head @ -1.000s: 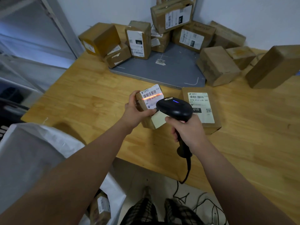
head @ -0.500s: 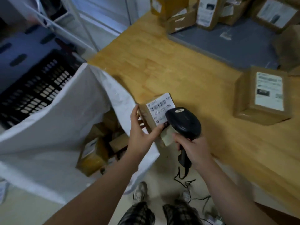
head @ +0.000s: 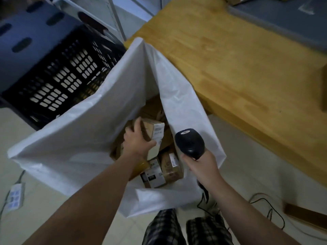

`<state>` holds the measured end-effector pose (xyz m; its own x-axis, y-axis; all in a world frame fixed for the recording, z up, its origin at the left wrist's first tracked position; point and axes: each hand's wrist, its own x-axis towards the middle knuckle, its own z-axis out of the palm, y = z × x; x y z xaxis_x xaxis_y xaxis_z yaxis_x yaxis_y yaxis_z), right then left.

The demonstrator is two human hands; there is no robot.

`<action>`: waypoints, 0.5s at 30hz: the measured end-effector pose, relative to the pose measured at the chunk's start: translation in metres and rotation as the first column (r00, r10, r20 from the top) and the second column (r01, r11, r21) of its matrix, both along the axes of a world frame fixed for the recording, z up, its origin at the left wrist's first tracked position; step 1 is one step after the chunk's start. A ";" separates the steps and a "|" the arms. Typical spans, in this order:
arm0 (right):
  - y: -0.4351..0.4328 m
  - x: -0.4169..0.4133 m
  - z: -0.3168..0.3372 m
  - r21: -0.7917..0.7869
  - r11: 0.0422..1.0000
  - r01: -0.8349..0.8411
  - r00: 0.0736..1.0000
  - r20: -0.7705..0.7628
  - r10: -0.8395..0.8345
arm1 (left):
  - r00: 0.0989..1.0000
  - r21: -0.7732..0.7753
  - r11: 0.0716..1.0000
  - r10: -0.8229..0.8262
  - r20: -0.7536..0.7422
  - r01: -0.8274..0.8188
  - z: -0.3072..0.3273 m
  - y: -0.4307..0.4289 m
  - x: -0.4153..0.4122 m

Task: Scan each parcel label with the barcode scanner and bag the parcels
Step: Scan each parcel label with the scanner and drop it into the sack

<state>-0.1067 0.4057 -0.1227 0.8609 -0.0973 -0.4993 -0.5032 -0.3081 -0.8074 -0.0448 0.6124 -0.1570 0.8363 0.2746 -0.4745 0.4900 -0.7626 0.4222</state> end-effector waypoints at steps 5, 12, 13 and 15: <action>0.006 0.032 -0.016 -0.161 0.985 -0.061 0.997 0.041 0.069 | 0.963 0.173 0.948 -0.255 -0.093 0.267 -0.039 -0.005 0.038; -0.008 0.041 -0.016 -0.211 0.976 0.045 0.998 0.059 -0.033 | 0.947 0.125 0.949 -0.303 0.106 0.289 -0.023 -0.021 0.040; -0.013 0.040 -0.013 -0.211 0.975 0.065 0.997 0.060 -0.053 | 0.937 0.102 0.949 -0.312 0.158 0.299 -0.014 -0.027 0.038; -0.025 0.036 -0.004 -0.201 0.972 0.125 0.991 0.067 -0.114 | 0.908 0.059 0.945 -0.327 0.262 0.323 0.008 -0.040 0.033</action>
